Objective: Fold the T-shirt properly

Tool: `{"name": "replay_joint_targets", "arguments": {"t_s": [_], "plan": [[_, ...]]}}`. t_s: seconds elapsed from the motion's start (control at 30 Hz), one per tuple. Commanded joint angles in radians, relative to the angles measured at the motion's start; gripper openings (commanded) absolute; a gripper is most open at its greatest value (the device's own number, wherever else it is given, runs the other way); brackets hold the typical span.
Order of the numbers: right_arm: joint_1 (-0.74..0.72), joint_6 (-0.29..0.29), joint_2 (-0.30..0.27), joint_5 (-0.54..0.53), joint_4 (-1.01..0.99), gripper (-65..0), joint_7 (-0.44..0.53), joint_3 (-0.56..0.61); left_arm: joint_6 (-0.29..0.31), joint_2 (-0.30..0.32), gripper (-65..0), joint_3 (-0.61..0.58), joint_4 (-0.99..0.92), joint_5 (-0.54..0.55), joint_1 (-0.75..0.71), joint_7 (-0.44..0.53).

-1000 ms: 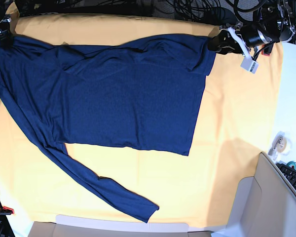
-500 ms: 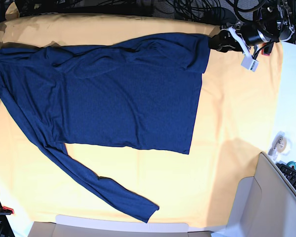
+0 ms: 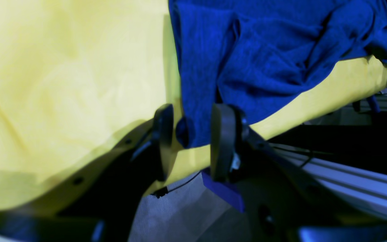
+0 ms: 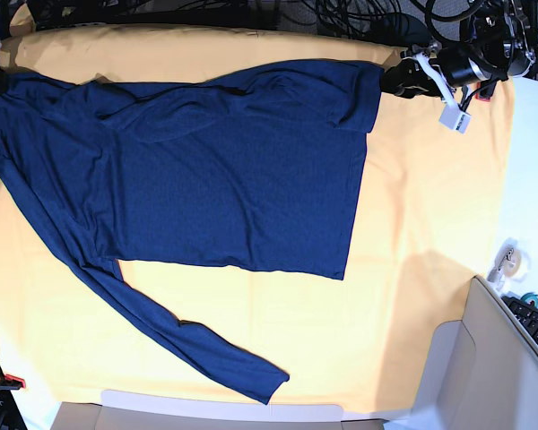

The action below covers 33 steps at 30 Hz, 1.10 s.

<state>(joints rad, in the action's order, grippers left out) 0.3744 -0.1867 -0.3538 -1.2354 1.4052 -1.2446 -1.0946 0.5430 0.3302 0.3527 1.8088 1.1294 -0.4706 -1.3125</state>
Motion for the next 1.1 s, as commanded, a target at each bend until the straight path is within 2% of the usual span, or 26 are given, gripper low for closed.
{"name": "replay_joint_targets", "arguments": {"t_s": [0.0, 0.1, 0.2, 0.5, 0.93, 1.07], "plan": [[0.004, -0.009, -0.023, -0.025, 0.030, -54.0, 0.003, -0.009, 0.002, 0.013, -46.5, 0.009, 0.013, 0.018, 0.002, -0.002], [0.018, -0.009, -0.023, -0.025, 0.081, -47.2, 0.004, -0.015, 0.002, 0.014, -46.5, 0.009, 0.013, 0.018, 0.002, -0.002], [0.045, -0.009, -0.041, -0.025, 0.139, -44.7, 0.006, -0.011, 0.002, 0.014, -46.5, 0.009, 0.013, 0.018, 0.003, -0.002], [0.142, -0.012, -0.057, -0.025, 0.262, -44.9, 0.007, -0.011, 0.002, 0.014, -46.5, 0.010, 0.013, 0.018, 0.022, -0.002], [0.110, -0.017, -0.050, -0.027, 0.267, -45.0, 0.003, -0.011, 0.002, 0.013, -46.5, 0.012, 0.022, 0.021, 0.057, -0.002], [0.122, -0.017, -0.040, -0.027, 0.371, -45.0, 0.003, -0.014, 0.002, 0.010, -46.5, 0.012, 0.022, 0.021, 0.059, -0.002]]}}
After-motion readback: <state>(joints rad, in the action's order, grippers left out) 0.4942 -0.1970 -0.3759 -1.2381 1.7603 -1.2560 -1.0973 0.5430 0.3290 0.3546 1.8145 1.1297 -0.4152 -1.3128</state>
